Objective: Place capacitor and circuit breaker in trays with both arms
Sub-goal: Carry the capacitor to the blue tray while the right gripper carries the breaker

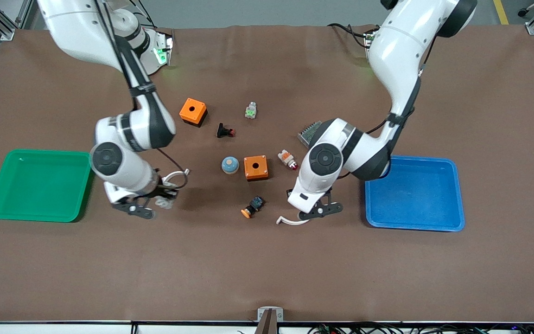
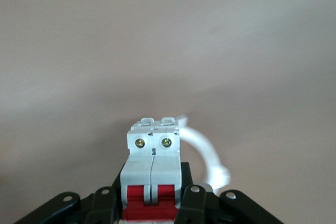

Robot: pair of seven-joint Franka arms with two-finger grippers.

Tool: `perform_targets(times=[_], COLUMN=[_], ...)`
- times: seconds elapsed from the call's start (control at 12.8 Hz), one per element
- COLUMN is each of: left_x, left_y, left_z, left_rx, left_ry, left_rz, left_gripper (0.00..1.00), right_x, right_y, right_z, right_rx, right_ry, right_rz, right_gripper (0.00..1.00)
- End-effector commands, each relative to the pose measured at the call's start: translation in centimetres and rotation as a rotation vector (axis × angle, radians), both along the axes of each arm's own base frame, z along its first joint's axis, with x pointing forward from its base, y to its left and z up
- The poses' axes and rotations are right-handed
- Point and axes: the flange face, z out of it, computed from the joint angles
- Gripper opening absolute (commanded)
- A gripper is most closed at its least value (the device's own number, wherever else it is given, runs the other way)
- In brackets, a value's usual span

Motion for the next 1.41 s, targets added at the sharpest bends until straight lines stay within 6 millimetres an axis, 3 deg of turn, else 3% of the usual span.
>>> perform_targets(times=[0.0, 0.23, 0.55, 0.7, 1.02, 1.33], left_x=[0.3, 1.2, 2.2, 2.9, 2.8, 1.2], left_y=[4.5, 10.4, 18.6, 22.3, 27.9, 31.2], left_z=[5.4, 7.3, 6.8, 5.8, 3.5, 0.0], left_rx=[0.038, 0.065, 0.063, 0.061, 0.053, 0.057], left_ry=[0.046, 0.096, 0.138, 0.156, 0.177, 0.106], left_rz=[-0.012, 0.008, -0.057, -0.082, -0.140, -0.159], left_gripper=[0.29, 0.29, 0.29, 0.29, 0.29, 0.29], right_x=[0.2, -0.9, -2.8, -3.5, -5.0, -5.6], right_y=[-7.5, -17.1, -29.9, -34.2, -40.5, -42.2], right_z=[2.3, 2.9, 2.4, 2.2, -0.8, -4.5], right_rx=[-0.023, 0.002, 0.013, -0.005, -0.017, 0.004], right_ry=[0.015, 0.040, 0.026, -0.012, -0.033, -0.025], right_rz=[0.061, 0.132, 0.224, 0.257, 0.245, 0.220], right_gripper=[0.00, 0.00, 0.00, 0.00, 0.00, 0.00])
